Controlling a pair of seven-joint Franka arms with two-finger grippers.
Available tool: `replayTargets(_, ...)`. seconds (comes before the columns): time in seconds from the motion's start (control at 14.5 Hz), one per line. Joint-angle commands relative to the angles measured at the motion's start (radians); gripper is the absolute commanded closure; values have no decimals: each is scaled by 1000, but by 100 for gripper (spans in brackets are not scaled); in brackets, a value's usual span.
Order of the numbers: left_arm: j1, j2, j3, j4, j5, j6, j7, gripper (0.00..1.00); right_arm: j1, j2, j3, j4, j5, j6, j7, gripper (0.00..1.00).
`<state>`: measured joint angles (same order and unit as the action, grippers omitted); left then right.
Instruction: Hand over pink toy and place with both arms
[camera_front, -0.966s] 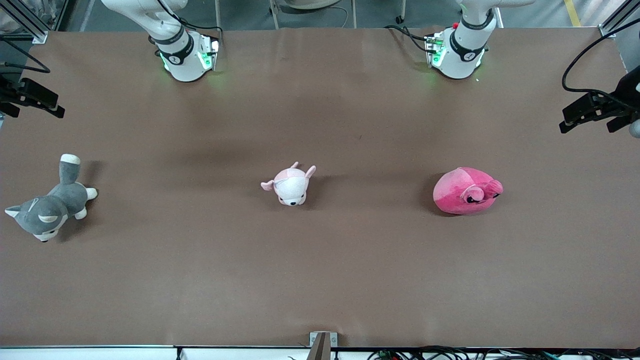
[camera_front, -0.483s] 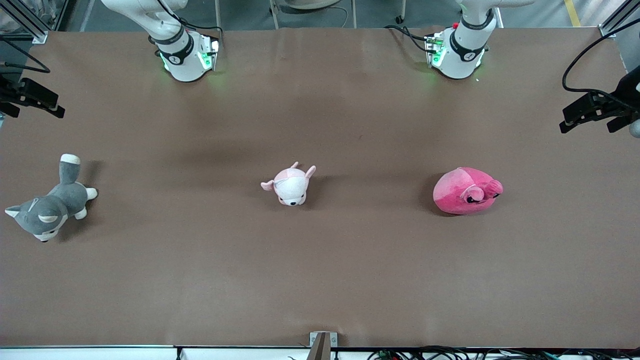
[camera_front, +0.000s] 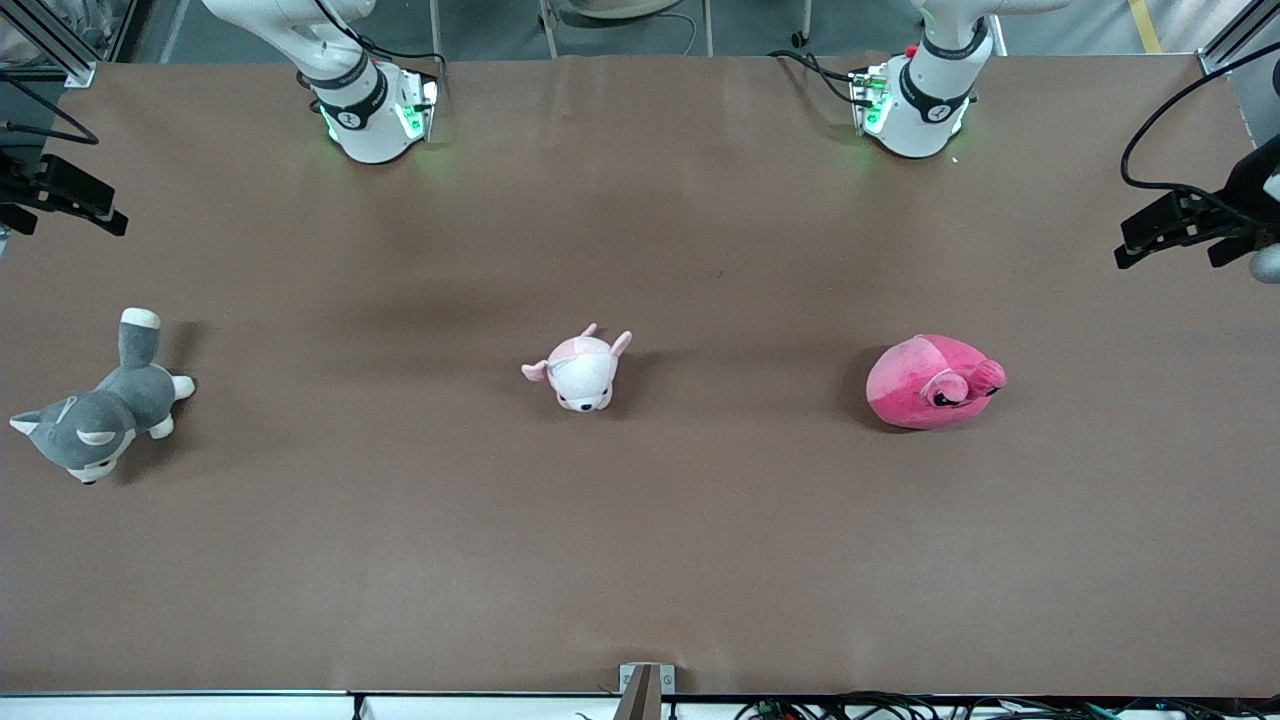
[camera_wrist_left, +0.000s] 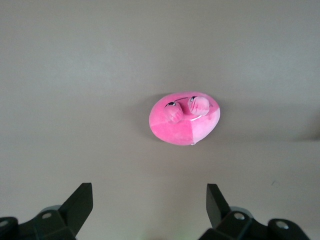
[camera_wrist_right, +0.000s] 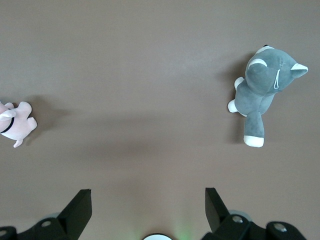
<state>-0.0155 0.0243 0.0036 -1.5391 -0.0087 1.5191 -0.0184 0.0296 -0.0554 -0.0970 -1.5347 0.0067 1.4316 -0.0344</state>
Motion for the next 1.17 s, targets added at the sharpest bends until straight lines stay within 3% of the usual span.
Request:
replayTargets(0.0,9,57,1,-39,-19,28,2,0,-13,-17,11,-8,-10,6,-9,0)
replayTargets(0.48,6,104,0,-338,-11,395,-44,0,-20,28,8,-7,-11,55,-13,0)
replayTargets(1.1,-11,243,-17,-342,-17,484,-109,0,-43,183,6,1,-13,124,-15,0)
